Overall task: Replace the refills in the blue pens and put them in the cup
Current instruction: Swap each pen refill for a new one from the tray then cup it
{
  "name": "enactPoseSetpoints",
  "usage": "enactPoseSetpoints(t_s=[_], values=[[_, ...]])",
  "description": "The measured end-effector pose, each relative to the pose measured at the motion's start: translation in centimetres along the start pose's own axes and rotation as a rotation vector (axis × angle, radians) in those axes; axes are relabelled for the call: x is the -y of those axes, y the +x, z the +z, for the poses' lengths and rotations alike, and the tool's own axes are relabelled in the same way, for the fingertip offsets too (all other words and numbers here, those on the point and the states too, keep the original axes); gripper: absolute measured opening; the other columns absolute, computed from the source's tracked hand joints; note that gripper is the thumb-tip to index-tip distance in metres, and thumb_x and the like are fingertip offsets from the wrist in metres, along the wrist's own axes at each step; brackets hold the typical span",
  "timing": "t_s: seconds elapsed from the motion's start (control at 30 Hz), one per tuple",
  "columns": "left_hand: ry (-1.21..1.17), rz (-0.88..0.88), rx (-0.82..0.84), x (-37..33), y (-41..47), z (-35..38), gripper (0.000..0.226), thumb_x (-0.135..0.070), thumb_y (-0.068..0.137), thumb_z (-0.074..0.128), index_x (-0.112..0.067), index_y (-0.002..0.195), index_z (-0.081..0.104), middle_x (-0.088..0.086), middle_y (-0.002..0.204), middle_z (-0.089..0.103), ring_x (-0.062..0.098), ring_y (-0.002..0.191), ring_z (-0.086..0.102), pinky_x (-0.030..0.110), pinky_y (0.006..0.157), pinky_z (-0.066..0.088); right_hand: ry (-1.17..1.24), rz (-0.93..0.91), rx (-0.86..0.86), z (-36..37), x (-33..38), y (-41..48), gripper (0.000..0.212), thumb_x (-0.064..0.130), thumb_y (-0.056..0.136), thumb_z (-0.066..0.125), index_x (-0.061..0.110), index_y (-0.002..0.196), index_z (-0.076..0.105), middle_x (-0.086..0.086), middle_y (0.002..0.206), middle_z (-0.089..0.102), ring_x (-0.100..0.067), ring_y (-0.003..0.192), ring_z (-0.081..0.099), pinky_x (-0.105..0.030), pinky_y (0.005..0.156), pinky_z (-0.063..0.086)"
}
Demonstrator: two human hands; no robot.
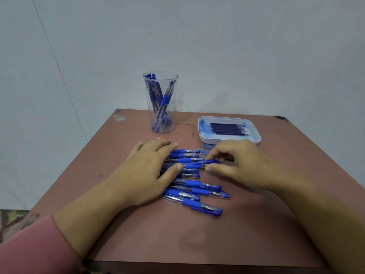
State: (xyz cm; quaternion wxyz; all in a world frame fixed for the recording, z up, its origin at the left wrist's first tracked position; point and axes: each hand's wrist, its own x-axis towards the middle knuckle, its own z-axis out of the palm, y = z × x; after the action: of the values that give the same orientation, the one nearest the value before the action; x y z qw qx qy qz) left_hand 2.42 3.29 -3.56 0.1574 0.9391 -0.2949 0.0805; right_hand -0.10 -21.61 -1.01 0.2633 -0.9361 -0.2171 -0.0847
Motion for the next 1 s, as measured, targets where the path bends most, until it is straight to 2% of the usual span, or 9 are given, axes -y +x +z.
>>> enactPoseSetpoints(t_s=[0.17, 0.27, 0.4, 0.5, 0.57, 0.67, 0.8, 0.9, 1.0], values=[[-0.040, 0.193, -0.242, -0.3, 0.5, -0.3, 0.045, -0.048, 0.096, 0.044, -0.026, 0.134, 0.054, -0.014, 0.127, 0.058, 0.005, 0.118, 0.051, 0.024, 0.102, 0.038, 0.158, 0.005, -0.116, 0.1, -0.5, 0.1, 0.011, 0.041, 0.080, 0.071, 0.049, 0.085, 0.065, 0.015, 0.076, 0.067, -0.007, 0.070, 0.061, -0.024, 0.067, 0.050], [0.003, 0.289, -0.372, -0.7, 1.0, -0.3, 0.037, -0.038, 0.095, 0.050, -0.023, 0.127, 0.060, -0.011, 0.114, 0.066, 0.009, 0.105, 0.060, 0.028, 0.093, 0.045, 0.231, 0.006, -0.169, 0.2, -0.6, 0.1, 0.016, 0.052, 0.076, 0.064, 0.044, 0.089, 0.067, 0.014, 0.078, 0.067, -0.008, 0.074, 0.062, -0.032, 0.072, 0.053], [-0.004, 0.339, -0.343, -1.6, 2.3, -0.4, 0.033, -0.040, 0.093, 0.054, -0.027, 0.123, 0.059, -0.014, 0.104, 0.069, 0.004, 0.090, 0.064, 0.029, 0.072, 0.055, 0.252, -0.010, -0.247, 0.4, -0.8, 0.2, 0.019, 0.053, 0.075, 0.064, 0.039, 0.088, 0.065, 0.009, 0.077, 0.065, -0.013, 0.075, 0.062, -0.040, 0.075, 0.053], [-0.085, 0.298, -0.270, -2.3, 3.7, -1.0, 0.022, -0.042, 0.091, 0.057, -0.031, 0.110, 0.062, -0.018, 0.092, 0.068, -0.001, 0.078, 0.059, 0.029, 0.065, 0.054, 0.216, -0.047, -0.283, 0.2, -1.1, 0.3, 0.008, 0.039, 0.080, 0.070, 0.040, 0.086, 0.064, 0.012, 0.077, 0.066, -0.009, 0.077, 0.063, -0.034, 0.074, 0.053], [-0.187, 0.265, -0.248, -2.5, 4.3, -1.1, 0.022, -0.044, 0.089, 0.056, -0.031, 0.107, 0.063, -0.019, 0.091, 0.068, 0.001, 0.077, 0.060, 0.026, 0.067, 0.053, 0.156, -0.096, -0.321, -0.3, -1.2, 0.3, 0.021, 0.033, 0.079, 0.073, 0.044, 0.094, 0.062, 0.018, 0.083, 0.066, -0.005, 0.082, 0.063, -0.024, 0.076, 0.052], [-0.291, 0.247, -0.265, -2.3, 4.3, -0.6, 0.023, -0.049, 0.087, 0.059, -0.035, 0.104, 0.063, -0.025, 0.085, 0.064, 0.007, 0.074, 0.062, 0.023, 0.065, 0.051, 0.035, -0.197, -0.394, -0.4, -1.5, 0.4, 0.024, 0.026, 0.079, 0.076, 0.030, 0.102, 0.070, 0.018, 0.089, 0.066, -0.004, 0.083, 0.063, -0.021, 0.076, 0.050], [-0.345, 0.248, -0.338, -2.0, 4.0, -0.2, 0.023, -0.044, 0.080, 0.070, -0.032, 0.098, 0.069, -0.037, 0.078, 0.057, -0.006, 0.070, 0.056, 0.008, 0.063, 0.042, 0.026, -0.231, -0.417, 0.0, -1.5, 0.4, 0.020, 0.021, 0.080, 0.075, 0.019, 0.100, 0.073, 0.012, 0.086, 0.067, -0.004, 0.081, 0.062, -0.018, 0.075, 0.049], [-0.308, 0.288, -0.363, -1.7, 3.9, -0.2, 0.024, -0.043, 0.084, 0.068, -0.027, 0.102, 0.070, -0.030, 0.080, 0.058, -0.008, 0.070, 0.055, 0.009, 0.065, 0.042, 0.072, -0.211, -0.413, 0.2, -1.3, 0.6, 0.018, 0.023, 0.080, 0.074, 0.020, 0.097, 0.071, 0.022, 0.085, 0.062, 0.001, 0.082, 0.062, -0.008, 0.076, 0.045], [-0.263, 0.318, -0.343, -1.2, 3.8, -0.1, 0.027, -0.048, 0.089, 0.057, -0.031, 0.108, 0.065, -0.025, 0.089, 0.058, -0.007, 0.076, 0.054, 0.012, 0.068, 0.044, 0.079, -0.183, -0.395, 0.5, -1.2, 0.8, 0.015, 0.024, 0.081, 0.073, 0.023, 0.095, 0.069, 0.022, 0.084, 0.063, 0.001, 0.082, 0.063, -0.007, 0.074, 0.045]])
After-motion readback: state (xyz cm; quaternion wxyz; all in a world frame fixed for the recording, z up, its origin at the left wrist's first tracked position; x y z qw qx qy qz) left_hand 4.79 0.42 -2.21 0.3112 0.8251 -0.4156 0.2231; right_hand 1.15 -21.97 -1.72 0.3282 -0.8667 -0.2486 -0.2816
